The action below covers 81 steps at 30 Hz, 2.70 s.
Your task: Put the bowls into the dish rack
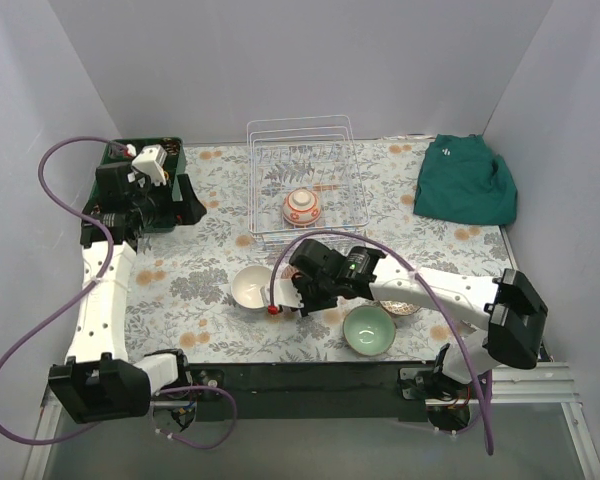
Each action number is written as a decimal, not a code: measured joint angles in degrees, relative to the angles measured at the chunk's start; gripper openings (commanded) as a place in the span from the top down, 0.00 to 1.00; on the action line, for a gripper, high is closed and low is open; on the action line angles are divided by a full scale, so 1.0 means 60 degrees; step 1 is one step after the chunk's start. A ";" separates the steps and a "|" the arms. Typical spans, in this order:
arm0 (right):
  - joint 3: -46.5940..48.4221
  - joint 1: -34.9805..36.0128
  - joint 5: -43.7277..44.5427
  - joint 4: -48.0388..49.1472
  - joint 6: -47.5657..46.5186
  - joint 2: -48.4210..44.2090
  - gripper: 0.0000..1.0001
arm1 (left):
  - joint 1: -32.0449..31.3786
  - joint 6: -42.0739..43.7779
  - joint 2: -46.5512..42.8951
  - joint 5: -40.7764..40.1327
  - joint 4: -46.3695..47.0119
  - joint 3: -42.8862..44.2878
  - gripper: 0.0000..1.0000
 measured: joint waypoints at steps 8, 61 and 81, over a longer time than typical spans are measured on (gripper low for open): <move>0.3614 -0.1552 -0.1184 -0.1271 0.1056 -0.0044 0.99 | -0.0262 0.0029 0.2382 0.0783 0.0146 0.2310 0.11; 0.5861 -0.7220 -0.9559 1.1460 1.6600 0.7796 0.99 | -0.3391 0.2255 0.8808 0.0907 0.0219 0.6215 1.00; 0.6204 -0.7242 -0.9373 1.1632 1.6506 0.8408 0.99 | -0.3741 0.2364 0.9712 0.1366 0.0310 0.6040 1.00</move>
